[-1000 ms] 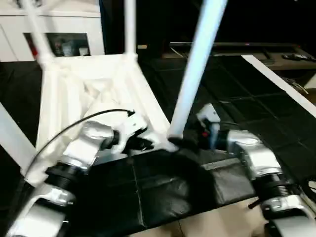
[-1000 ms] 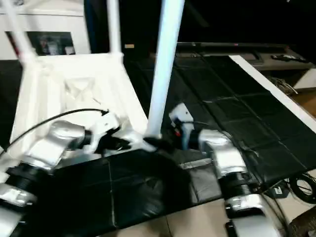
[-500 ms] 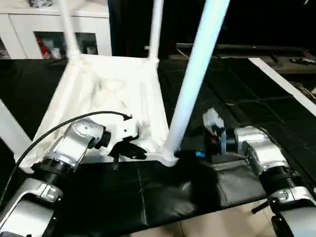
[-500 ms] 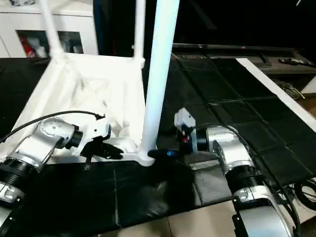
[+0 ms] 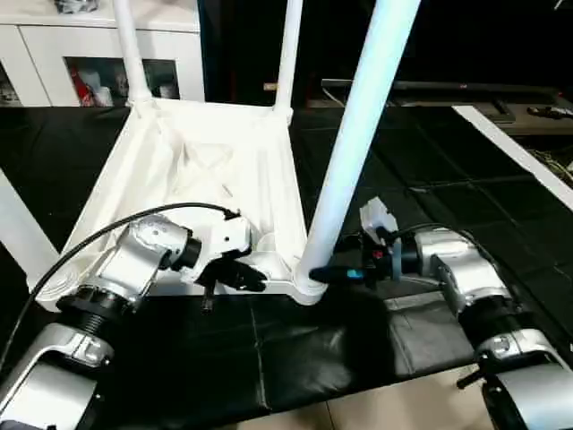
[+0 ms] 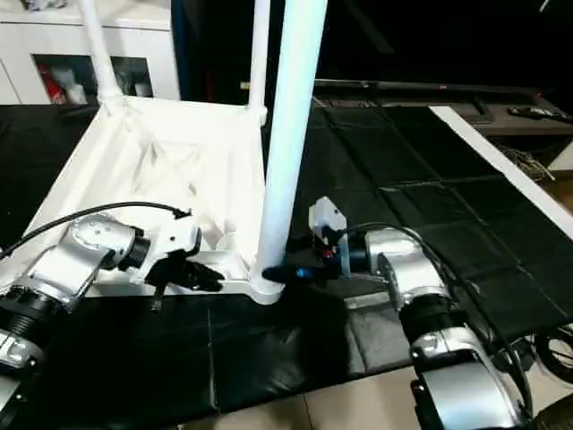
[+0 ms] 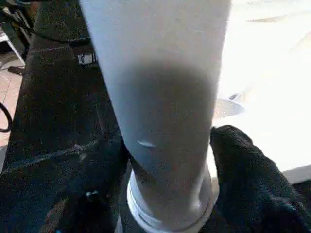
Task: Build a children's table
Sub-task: Rotate leg to tighten
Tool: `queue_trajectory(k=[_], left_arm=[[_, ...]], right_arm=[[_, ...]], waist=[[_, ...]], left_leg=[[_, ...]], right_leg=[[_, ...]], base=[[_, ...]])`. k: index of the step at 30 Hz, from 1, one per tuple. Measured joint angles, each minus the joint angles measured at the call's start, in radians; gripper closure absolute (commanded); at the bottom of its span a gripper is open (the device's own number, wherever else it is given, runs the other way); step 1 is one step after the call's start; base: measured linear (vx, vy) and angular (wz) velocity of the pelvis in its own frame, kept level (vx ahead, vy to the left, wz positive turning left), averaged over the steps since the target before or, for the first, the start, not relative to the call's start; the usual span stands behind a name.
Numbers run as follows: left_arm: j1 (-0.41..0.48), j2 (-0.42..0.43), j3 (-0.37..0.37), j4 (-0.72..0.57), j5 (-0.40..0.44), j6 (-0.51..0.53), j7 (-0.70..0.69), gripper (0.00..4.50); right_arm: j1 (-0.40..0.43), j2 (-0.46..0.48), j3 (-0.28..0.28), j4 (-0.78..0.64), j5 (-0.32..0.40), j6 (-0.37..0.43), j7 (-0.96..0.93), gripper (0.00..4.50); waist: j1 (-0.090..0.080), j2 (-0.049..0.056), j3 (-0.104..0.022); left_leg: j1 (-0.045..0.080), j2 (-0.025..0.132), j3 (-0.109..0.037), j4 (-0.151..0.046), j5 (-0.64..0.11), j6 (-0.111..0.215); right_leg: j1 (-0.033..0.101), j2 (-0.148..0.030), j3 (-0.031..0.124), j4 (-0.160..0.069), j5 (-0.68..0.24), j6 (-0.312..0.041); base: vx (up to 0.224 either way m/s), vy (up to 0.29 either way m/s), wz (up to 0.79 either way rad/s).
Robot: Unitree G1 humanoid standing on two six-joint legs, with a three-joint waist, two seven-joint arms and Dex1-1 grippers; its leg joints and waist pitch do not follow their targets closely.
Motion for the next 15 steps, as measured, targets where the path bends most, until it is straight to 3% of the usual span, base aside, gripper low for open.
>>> queue_trajectory(k=[9, 11, 15], left_arm=[[0.000, -0.021, 0.003, 0.000, 0.000, 0.028, 0.023, 4.50], [0.002, -0.053, 0.021, -0.001, 0.004, 0.082, 0.092, 4.50], [0.001, -0.142, 0.072, -0.001, 0.024, 0.220, 0.278, 4.50]], right_arm=[[0.020, 0.004, -0.006, -0.021, 0.002, 0.003, -0.021, 2.53], [0.045, 0.021, -0.024, -0.054, -0.004, 0.027, -0.114, 2.54], [0.053, 0.083, -0.079, -0.089, -0.038, 0.123, -0.387, 2.57]], waist=[[0.003, 0.000, 0.000], [0.001, 0.000, 0.000], [-0.026, -0.001, -0.001]], left_leg=[[0.000, 0.000, 0.000, 0.001, 0.000, 0.000], [0.001, 0.000, 0.000, 0.002, 0.000, 0.000], [0.002, -0.001, -0.001, 0.003, 0.000, 0.000]], right_leg=[[0.001, 0.000, 0.000, 0.000, 0.000, 0.000], [0.001, -0.001, 0.001, 0.002, 0.000, 0.000], [0.005, -0.001, 0.002, 0.001, -0.001, 0.003]], base=[[0.000, 0.000, 0.00], [0.000, 0.000, 0.00], [0.000, 0.000, 0.00]])
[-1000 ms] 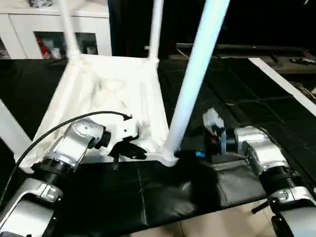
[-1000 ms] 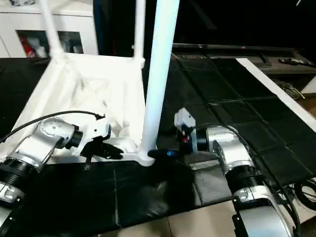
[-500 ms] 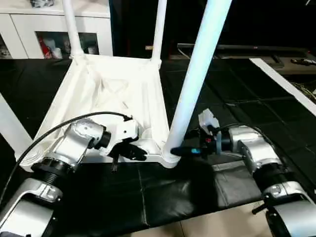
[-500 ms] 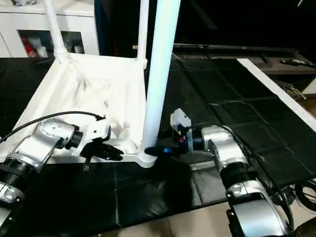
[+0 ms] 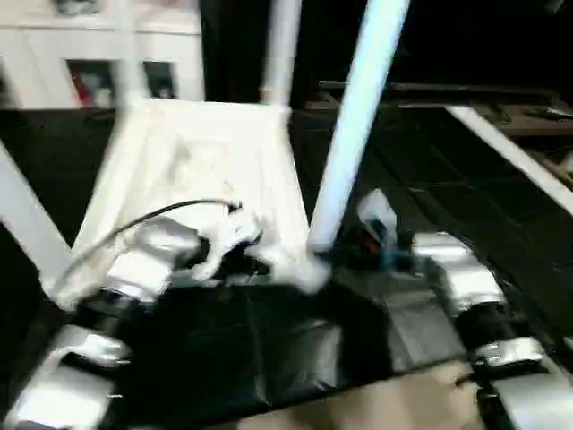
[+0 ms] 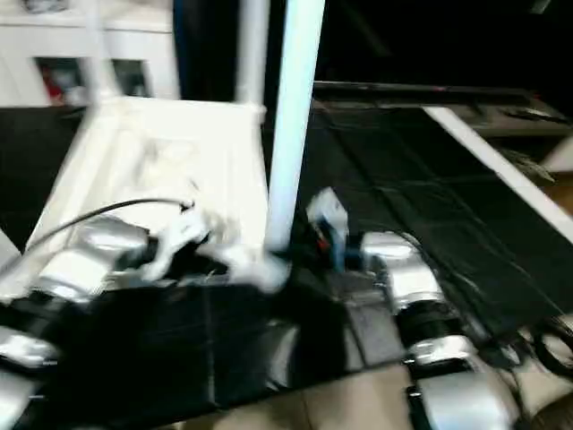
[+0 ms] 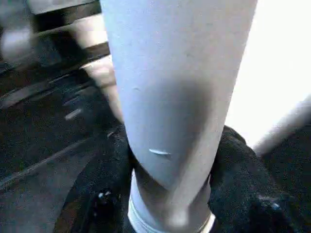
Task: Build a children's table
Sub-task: Rotate leg to tighten
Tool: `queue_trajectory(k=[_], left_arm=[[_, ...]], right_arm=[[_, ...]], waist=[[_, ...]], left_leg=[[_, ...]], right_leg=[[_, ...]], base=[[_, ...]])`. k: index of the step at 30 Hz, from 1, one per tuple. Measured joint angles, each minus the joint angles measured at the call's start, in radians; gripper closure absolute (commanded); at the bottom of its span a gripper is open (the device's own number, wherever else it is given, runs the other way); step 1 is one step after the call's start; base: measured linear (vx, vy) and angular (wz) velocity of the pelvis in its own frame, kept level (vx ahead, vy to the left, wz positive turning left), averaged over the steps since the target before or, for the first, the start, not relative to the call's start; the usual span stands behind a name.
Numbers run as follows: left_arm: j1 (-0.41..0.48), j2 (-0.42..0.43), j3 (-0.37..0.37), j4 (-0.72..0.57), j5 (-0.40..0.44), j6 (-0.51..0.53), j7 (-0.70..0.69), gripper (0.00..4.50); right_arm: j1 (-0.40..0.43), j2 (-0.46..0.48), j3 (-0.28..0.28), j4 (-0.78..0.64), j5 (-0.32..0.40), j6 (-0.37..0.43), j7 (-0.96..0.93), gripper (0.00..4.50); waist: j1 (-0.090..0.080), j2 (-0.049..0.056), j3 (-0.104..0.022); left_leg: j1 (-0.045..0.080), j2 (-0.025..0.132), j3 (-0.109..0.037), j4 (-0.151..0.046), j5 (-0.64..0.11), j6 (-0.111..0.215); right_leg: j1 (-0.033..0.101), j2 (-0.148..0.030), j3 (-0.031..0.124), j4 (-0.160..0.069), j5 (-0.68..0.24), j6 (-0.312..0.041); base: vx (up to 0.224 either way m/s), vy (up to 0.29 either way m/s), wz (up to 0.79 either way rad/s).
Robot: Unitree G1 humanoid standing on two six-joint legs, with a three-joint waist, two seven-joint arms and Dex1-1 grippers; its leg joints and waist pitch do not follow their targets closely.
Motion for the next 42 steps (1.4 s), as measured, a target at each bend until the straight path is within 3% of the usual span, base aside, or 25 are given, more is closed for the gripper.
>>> queue_trajectory(k=[5, 11, 13, 18, 28, 36, 42], left_arm=[[-0.042, -0.128, 0.051, 0.059, 0.010, 0.115, 0.192, 4.50], [-0.078, -0.198, 0.077, 0.104, 0.012, 0.145, 0.307, 4.50], [-0.078, -0.200, 0.078, 0.097, 0.012, 0.148, 0.316, 4.50], [-0.061, -0.188, 0.076, 0.061, 0.016, 0.152, 0.302, 4.50], [-0.019, -0.032, 0.017, 0.017, 0.007, 0.003, 0.067, 4.50], [-0.003, 0.056, -0.027, -0.006, -0.018, -0.087, -0.130, 4.50], [-0.002, 0.103, -0.047, -0.001, -0.024, -0.157, -0.236, 4.50]], right_arm=[[-0.038, 0.086, -0.064, 0.001, -0.041, 0.098, -0.298, 2.57], [-0.075, 0.118, -0.081, 0.010, -0.071, 0.133, -0.452, 2.57], [-0.074, 0.128, -0.083, 0.002, -0.074, 0.131, -0.480, 2.01], [-0.051, 0.145, -0.092, -0.039, -0.074, 0.141, -0.484, 1.62], [0.023, 0.035, -0.018, -0.086, -0.026, 0.048, -0.137, 0.74], [0.030, -0.064, 0.048, -0.086, 0.002, -0.025, 0.160, 0.03], [0.022, -0.131, 0.068, -0.056, 0.001, -0.095, 0.299, 0.03]], waist=[[-0.026, 0.001, -0.001], [-0.025, 0.002, -0.001], [-0.025, 0.003, -0.001], [-0.024, 0.003, -0.001], [-0.023, 0.003, 0.000], [0.010, 0.003, 0.001], [0.020, 0.002, 0.001]], left_leg=[[0.001, 0.000, -0.001, -0.001, 0.000, 0.000], [-0.002, -0.001, -0.001, -0.003, 0.000, 0.001], [-0.002, -0.001, -0.001, -0.005, -0.001, 0.001], [-0.001, -0.001, 0.000, -0.008, -0.001, 0.000], [-0.001, 0.000, 0.000, -0.009, 0.000, 0.000], [-0.003, 0.000, 0.000, -0.006, -0.001, 0.001], [-0.003, 0.000, 0.000, -0.004, -0.001, 0.001]], right_leg=[[0.000, 0.000, 0.000, 0.000, 0.000, 0.001], [0.000, 0.000, 0.000, -0.003, -0.001, 0.003], [-0.001, 0.000, 0.000, -0.003, 0.000, 0.000], [-0.002, 0.000, 0.000, -0.004, 0.000, 0.000], [-0.003, 0.001, -0.001, -0.004, 0.000, 0.000], [-0.005, 0.000, -0.001, -0.004, 0.000, 0.000], [-0.004, 0.000, -0.001, -0.003, 0.000, -0.001]], base=[[0.000, 0.000, 0.00], [0.000, 0.000, 0.00], [0.000, 0.000, 0.00], [0.000, 0.000, 0.00], [0.000, 0.000, 0.00], [0.000, 0.000, 0.00], [0.000, 0.000, 0.00]])
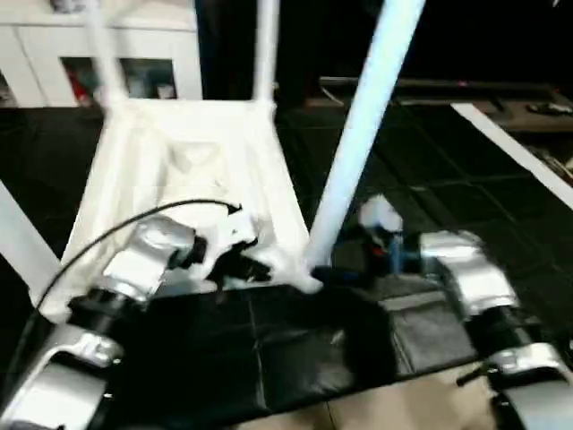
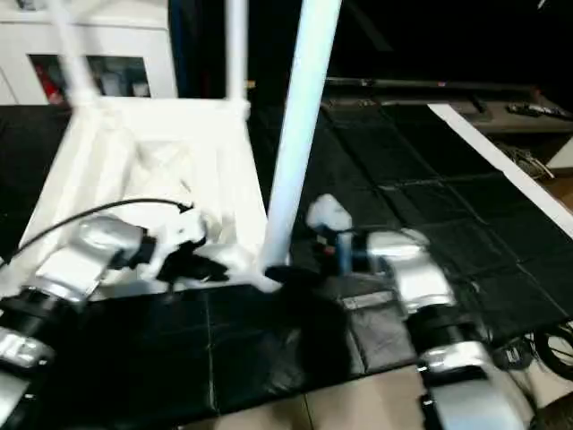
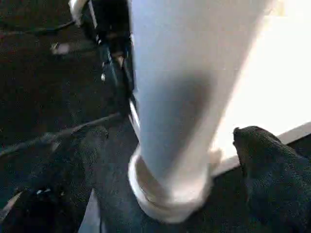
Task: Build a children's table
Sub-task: Rotate leg to tighten
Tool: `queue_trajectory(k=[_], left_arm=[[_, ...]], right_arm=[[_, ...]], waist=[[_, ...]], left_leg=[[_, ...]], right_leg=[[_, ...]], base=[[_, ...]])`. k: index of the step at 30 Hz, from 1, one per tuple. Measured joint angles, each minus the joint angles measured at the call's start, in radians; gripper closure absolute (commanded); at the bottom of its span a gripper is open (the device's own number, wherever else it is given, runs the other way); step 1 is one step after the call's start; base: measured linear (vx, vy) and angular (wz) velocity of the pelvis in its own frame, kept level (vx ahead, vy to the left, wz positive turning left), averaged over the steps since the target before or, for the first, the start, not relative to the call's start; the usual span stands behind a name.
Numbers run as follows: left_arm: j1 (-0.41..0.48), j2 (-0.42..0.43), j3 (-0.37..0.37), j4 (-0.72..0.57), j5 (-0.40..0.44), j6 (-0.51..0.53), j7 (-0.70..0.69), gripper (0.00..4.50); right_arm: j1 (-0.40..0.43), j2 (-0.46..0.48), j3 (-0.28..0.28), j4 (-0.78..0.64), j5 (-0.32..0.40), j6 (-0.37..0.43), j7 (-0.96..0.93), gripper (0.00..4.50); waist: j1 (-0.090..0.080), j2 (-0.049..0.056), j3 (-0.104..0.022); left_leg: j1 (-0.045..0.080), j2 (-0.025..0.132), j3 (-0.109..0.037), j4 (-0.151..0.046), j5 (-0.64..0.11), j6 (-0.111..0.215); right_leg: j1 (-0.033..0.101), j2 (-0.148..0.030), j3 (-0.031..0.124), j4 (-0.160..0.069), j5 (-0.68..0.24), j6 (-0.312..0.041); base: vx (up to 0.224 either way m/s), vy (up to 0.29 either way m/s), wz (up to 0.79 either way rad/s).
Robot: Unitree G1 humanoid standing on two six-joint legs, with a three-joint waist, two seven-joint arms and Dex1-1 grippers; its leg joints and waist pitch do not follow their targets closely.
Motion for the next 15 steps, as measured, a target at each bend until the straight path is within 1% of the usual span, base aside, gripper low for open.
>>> queue_trajectory(k=[2, 3, 4, 6, 8, 10, 12, 14, 15], left_arm=[[0.000, 0.007, -0.009, 0.000, -0.001, -0.014, -0.030, 4.50], [0.000, 0.010, -0.013, 0.000, -0.001, -0.020, -0.043, 4.50], [0.000, 0.017, -0.016, 0.000, -0.002, -0.027, -0.056, 4.50], [0.000, 0.021, -0.021, 0.000, -0.002, -0.038, -0.075, 4.50], [0.000, 0.025, -0.028, 0.000, -0.002, -0.050, -0.089, 4.50], [-0.001, 0.026, -0.035, 0.000, -0.004, -0.059, -0.100, 4.50], [-0.001, 0.026, -0.036, 0.000, -0.004, -0.064, -0.106, 4.50], [-0.001, 0.026, -0.036, 0.001, -0.004, -0.066, -0.107, 4.50], [-0.001, 0.026, -0.036, 0.001, -0.004, -0.067, -0.107, 4.50]], right_arm=[[-0.011, -0.009, 0.022, 0.033, -0.001, -0.017, 0.053, 0.03], [-0.013, -0.011, 0.028, 0.045, -0.001, -0.018, 0.071, 0.19], [-0.019, -0.011, 0.030, 0.063, 0.000, -0.017, 0.093, 0.37], [-0.034, -0.010, 0.031, 0.083, 0.001, -0.016, 0.120, 0.42], [-0.058, -0.013, 0.031, 0.102, 0.005, -0.016, 0.146, 0.72], [-0.079, -0.012, 0.031, 0.124, 0.007, -0.025, 0.168, 0.84], [-0.083, -0.008, 0.032, 0.138, 0.006, -0.036, 0.179, 0.91], [-0.087, -0.002, 0.032, 0.163, 0.006, -0.043, 0.185, 1.22], [-0.089, 0.001, 0.032, 0.174, 0.006, -0.049, 0.188, 1.22]], waist=[[0.002, 0.000, 0.000], [0.004, 0.000, 0.000], [0.006, 0.000, 0.000], [0.006, 0.000, 0.000], [0.006, 0.000, 0.000], [0.007, 0.000, 0.000], [0.006, -0.001, 0.000], [0.006, -0.001, 0.000], [0.006, -0.001, 0.000]], left_leg=[[0.000, 0.000, 0.000, 0.000, 0.000, 0.000], [0.000, 0.000, 0.000, 0.000, 0.000, 0.000], [0.000, 0.000, 0.000, 0.001, 0.000, 0.000], [0.000, 0.000, 0.001, 0.001, 0.000, 0.000], [0.000, 0.001, 0.001, 0.001, 0.000, 0.000], [0.000, 0.001, 0.001, 0.002, 0.000, 0.000], [0.000, 0.001, 0.001, 0.002, 0.000, 0.000], [0.000, 0.001, 0.001, 0.002, 0.000, 0.000], [0.000, 0.001, 0.001, 0.002, 0.000, 0.000]], right_leg=[[0.000, 0.000, 0.000, 0.000, 0.000, 0.000], [0.000, 0.000, 0.000, 0.000, 0.000, 0.000], [0.000, 0.000, 0.000, 0.000, 0.000, 0.000], [0.000, 0.000, 0.000, 0.001, 0.000, 0.000], [0.000, 0.000, 0.000, 0.001, 0.000, 0.000], [0.000, 0.000, 0.000, 0.002, 0.000, 0.000], [0.000, 0.000, 0.000, 0.002, 0.000, 0.000], [0.000, 0.000, 0.000, 0.002, 0.000, 0.000], [0.000, 0.000, 0.000, 0.002, 0.000, 0.000]], base=[[0.000, 0.000, 0.00], [0.000, 0.000, 0.00], [0.000, 0.000, 0.00], [0.000, 0.000, 0.00], [0.000, 0.000, 0.00], [0.000, 0.000, 0.00], [0.000, 0.000, 0.00], [0.000, 0.000, 0.00], [0.000, 0.000, 0.00]])
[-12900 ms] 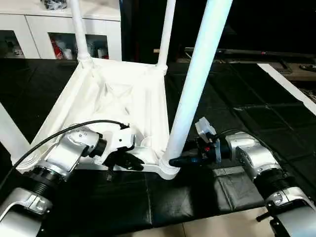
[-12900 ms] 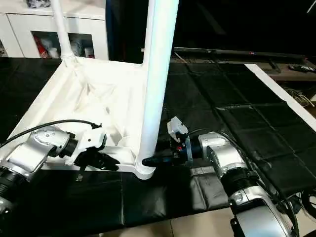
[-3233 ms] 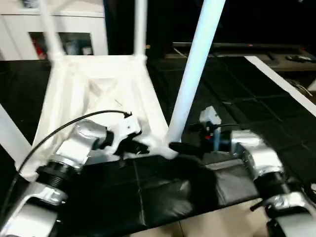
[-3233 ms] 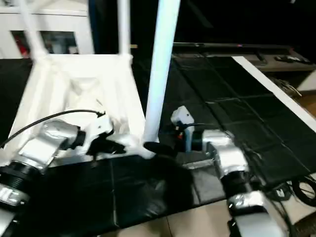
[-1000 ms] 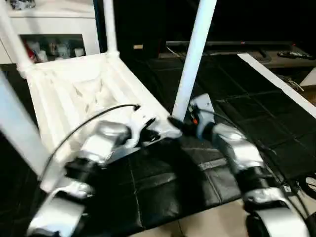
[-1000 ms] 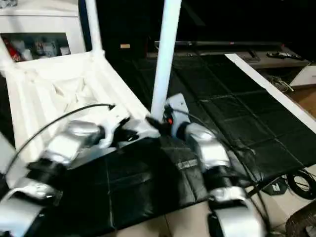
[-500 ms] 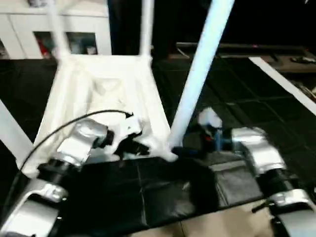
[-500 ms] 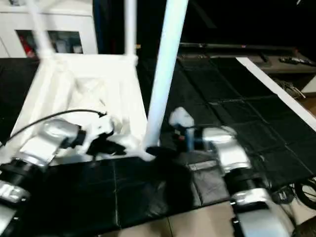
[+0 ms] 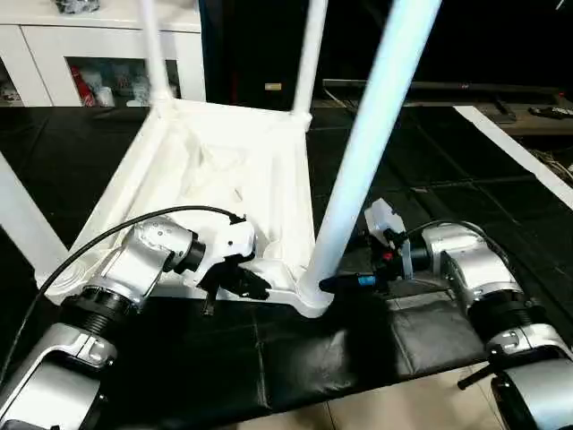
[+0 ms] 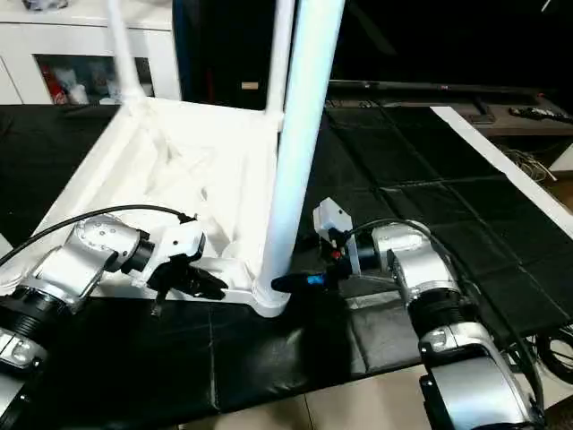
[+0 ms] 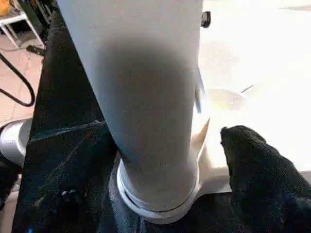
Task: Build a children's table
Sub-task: Rotate leg to tighten
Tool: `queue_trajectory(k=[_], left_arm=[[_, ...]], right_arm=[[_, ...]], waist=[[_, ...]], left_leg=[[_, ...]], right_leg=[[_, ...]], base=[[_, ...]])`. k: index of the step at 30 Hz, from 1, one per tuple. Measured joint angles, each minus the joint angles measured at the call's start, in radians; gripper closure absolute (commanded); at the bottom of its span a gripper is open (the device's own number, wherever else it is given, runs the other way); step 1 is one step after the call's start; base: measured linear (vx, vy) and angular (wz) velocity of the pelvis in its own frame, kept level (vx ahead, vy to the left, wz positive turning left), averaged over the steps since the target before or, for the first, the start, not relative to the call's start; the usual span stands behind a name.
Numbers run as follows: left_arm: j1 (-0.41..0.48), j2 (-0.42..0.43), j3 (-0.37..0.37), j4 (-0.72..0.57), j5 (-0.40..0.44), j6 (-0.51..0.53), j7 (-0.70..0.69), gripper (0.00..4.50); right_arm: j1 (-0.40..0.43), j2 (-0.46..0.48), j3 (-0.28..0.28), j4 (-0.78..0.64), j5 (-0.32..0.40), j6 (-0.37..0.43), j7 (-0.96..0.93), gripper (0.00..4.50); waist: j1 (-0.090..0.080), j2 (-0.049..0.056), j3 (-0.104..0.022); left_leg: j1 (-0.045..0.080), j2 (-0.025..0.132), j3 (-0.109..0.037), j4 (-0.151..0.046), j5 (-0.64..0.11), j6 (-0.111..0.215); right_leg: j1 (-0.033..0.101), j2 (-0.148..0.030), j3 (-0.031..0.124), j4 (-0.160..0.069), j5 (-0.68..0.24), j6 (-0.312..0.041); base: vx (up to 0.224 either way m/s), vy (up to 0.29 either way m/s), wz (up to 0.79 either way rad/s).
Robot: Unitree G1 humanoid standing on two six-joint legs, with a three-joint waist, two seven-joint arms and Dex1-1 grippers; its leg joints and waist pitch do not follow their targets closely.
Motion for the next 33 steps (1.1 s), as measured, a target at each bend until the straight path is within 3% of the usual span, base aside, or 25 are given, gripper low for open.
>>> queue_trajectory(k=[16, 29, 33], left_arm=[[-0.004, 0.001, 0.001, 0.015, -0.004, -0.006, -0.005, 4.50], [0.000, -0.026, 0.016, 0.014, -0.014, 0.077, 0.053, 4.50], [0.003, -0.038, 0.029, -0.004, 0.005, 0.129, 0.126, 4.50]], right_arm=[[0.008, 0.041, -0.006, 0.029, 0.029, 0.007, 0.028, 2.42], [0.114, 0.071, -0.055, -0.086, 0.062, 0.067, -0.104, 2.51], [0.130, 0.108, -0.088, -0.106, 0.060, 0.090, -0.232, 2.52]], waist=[[0.001, 0.000, 0.000], [-0.003, 0.000, 0.000], [-0.020, 0.000, 0.000]], left_leg=[[0.000, 0.000, 0.000, 0.000, 0.000, 0.000], [0.002, 0.000, -0.001, 0.001, 0.000, 0.000], [0.003, 0.000, -0.002, 0.001, 0.000, -0.001]], right_leg=[[0.000, 0.000, 0.000, 0.001, 0.000, 0.000], [0.001, 0.000, 0.000, 0.001, -0.001, 0.002], [0.004, 0.000, 0.000, 0.002, -0.001, 0.002]], base=[[0.000, 0.000, 0.00], [0.000, 0.000, 0.00], [0.000, 0.000, 0.00]])
